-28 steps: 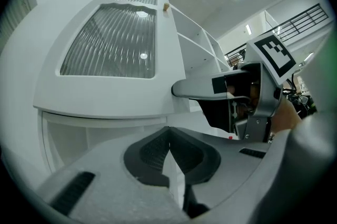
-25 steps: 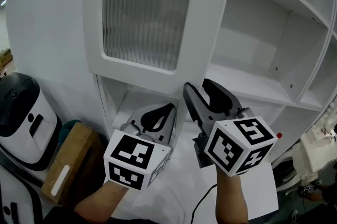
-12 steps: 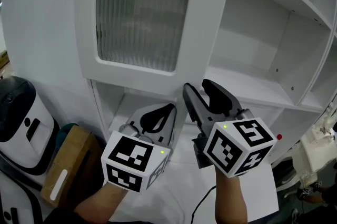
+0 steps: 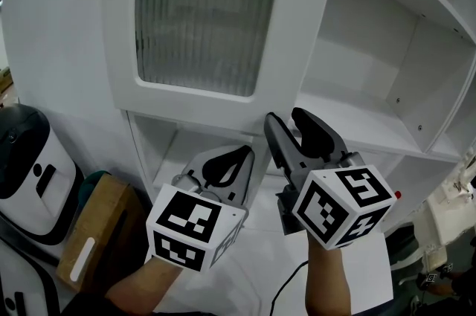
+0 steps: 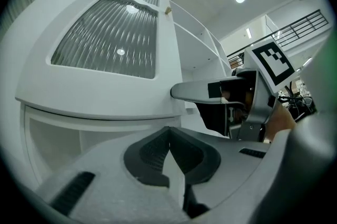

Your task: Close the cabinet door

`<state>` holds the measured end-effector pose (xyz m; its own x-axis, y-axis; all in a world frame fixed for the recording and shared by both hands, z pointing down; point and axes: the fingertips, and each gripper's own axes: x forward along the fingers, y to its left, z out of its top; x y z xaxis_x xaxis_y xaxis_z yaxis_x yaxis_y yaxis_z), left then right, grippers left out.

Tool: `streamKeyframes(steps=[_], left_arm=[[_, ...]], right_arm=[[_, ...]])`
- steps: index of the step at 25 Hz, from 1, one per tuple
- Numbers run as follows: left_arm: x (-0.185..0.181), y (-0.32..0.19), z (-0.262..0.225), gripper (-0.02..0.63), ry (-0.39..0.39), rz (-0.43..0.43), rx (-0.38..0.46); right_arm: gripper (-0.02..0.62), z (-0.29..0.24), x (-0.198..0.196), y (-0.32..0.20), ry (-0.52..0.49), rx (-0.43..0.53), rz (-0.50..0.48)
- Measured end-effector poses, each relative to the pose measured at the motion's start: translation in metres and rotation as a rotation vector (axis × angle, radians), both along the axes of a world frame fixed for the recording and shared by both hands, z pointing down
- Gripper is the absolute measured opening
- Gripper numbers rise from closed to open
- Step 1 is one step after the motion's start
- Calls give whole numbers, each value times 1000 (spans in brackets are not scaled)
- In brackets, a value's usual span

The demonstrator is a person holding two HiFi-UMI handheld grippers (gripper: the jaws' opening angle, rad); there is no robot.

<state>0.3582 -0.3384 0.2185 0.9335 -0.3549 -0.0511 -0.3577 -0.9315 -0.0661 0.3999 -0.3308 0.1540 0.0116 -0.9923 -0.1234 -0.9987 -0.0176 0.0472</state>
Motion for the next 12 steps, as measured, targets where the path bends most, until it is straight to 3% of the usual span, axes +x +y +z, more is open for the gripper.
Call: streamKeyframes(steps=[7,12], left_arm=[[0,-2,1,12,-1,3,-13],[-2,2,-4,12,2,15,-21]], right_arm=[[199,0,-1,-1,10,1,15],[198,-1,-4,2,84,24,88]])
